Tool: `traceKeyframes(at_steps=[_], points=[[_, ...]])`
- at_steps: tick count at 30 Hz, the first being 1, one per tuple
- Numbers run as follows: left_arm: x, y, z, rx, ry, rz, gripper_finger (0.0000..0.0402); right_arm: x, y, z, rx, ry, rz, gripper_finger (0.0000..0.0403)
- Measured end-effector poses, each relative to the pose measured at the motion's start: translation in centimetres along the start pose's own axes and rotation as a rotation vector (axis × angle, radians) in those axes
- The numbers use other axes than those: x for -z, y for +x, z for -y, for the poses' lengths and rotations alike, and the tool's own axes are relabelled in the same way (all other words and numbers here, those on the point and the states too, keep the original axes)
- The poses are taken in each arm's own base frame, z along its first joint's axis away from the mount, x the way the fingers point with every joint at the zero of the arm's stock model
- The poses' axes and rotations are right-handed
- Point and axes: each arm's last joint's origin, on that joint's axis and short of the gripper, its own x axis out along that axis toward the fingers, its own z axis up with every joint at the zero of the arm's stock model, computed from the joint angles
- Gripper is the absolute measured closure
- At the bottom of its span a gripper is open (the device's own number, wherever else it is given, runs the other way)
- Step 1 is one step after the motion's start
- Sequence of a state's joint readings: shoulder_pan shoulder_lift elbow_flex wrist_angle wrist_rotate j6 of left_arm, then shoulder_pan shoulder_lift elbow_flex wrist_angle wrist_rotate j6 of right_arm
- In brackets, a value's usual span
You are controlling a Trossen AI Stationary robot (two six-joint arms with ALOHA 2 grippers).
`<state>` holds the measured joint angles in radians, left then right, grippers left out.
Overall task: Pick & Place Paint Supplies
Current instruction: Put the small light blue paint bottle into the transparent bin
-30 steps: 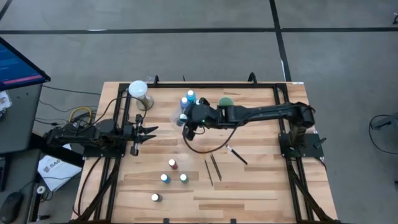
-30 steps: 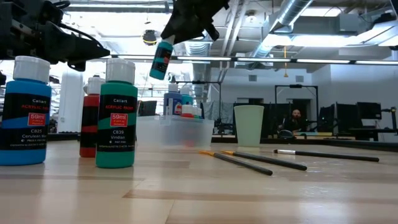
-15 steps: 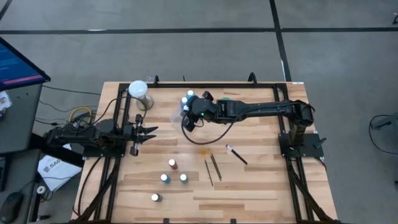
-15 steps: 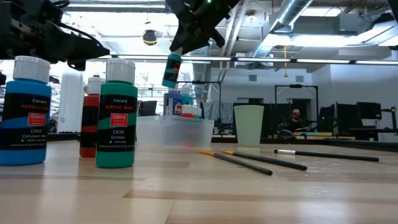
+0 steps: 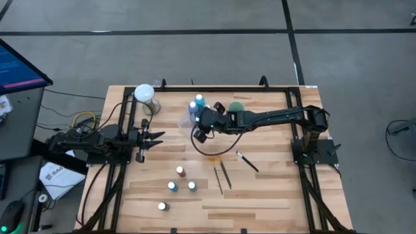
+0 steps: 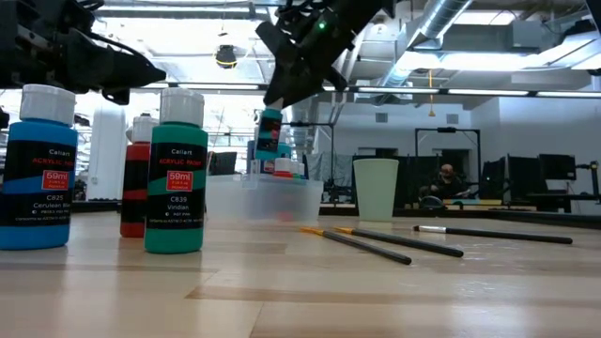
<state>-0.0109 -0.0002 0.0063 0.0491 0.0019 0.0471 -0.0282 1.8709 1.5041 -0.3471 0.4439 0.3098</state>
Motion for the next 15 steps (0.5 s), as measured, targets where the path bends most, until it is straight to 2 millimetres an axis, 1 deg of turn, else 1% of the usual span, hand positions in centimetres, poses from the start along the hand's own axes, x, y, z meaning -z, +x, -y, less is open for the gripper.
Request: traceKeyframes(at_steps=[4,8,15], points=[[0.0,0.0,0.0,-0.002,0.000,0.003,0.0401,0.5,0.3,-0.2,-0.016,0.016,0.023,0.0301],[0.0,0.0,0.0,-0.002,0.000,0.004,0.0401,1.5,0.9,-0.2,-0.019,0.046,0.033,0.0301],[0.0,0.0,0.0,-0.002,0.000,0.004,0.0401,1.9,1.2,0.2,-0.002,0.056,0.024,0.0301]])
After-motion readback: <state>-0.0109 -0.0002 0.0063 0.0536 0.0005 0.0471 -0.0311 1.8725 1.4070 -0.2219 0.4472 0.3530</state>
